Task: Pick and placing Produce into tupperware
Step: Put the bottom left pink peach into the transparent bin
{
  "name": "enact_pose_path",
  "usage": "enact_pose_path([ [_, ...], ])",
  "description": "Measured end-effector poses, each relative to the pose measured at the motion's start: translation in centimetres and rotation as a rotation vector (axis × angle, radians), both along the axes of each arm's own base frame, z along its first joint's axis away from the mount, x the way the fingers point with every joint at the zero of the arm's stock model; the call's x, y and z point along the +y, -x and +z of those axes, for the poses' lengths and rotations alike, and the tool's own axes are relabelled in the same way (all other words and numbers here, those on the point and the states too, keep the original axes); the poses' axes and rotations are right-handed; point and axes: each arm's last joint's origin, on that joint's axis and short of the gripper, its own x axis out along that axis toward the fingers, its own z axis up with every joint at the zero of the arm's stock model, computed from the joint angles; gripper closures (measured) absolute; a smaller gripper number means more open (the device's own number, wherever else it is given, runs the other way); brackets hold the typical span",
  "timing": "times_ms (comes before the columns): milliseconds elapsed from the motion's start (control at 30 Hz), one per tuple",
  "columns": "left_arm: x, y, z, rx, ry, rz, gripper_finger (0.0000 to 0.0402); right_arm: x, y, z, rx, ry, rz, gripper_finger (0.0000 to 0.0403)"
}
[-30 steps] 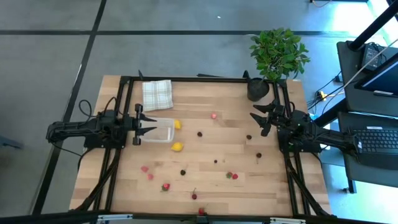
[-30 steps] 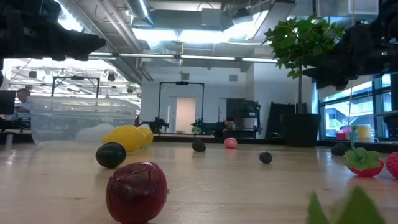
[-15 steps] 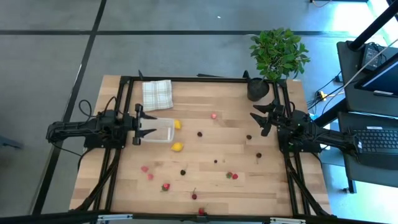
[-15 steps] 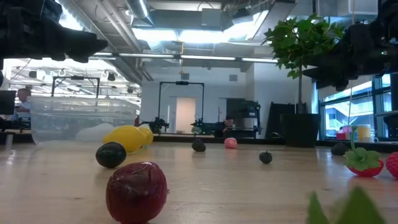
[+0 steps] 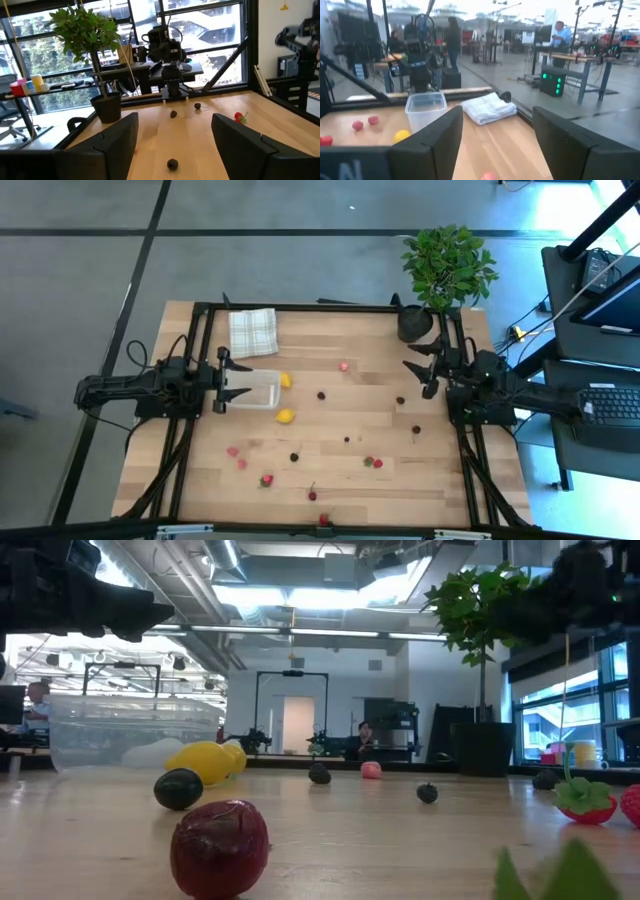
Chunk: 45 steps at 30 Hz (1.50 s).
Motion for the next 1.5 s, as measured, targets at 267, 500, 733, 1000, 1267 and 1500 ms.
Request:
enact_pose_path([
  [267, 0.0, 0.0, 0.0, 0.001, -0.002, 0.000, 0.0159, -1.4, -5.9, 3.8, 0.234, -0.019, -0.001, 0.0163],
  [500, 0.0, 0.0, 0.0, 0.004, 0.000, 0.001, 0.0160, -3.2, -13.0, 3.3, 0.470, -0.086, 0.002, 0.0163],
  [733, 0.1, 0.0, -0.1, 0.012, 0.011, 0.030, 0.0160, -4.2, -17.2, -1.0, 0.656, -0.179, -0.008, 0.0163],
  [1000, 0.1, 0.0, -0.2, 0.021, 0.019, 0.031, 0.0160, -4.4, -18.6, -4.1, 0.723, -0.253, -0.001, 0.0163],
  [1267, 0.1, 0.0, 0.0, 0.000, 0.064, 0.030, 0.0160, -3.0, -19.6, -4.1, 0.671, -0.232, 0.070, 0.0163],
  [1500, 0.1, 0.0, 0.2, -0.022, 0.061, 0.029, 0.0160, -0.8, -20.3, -3.6, 0.616, -0.193, 0.146, 0.0163],
])
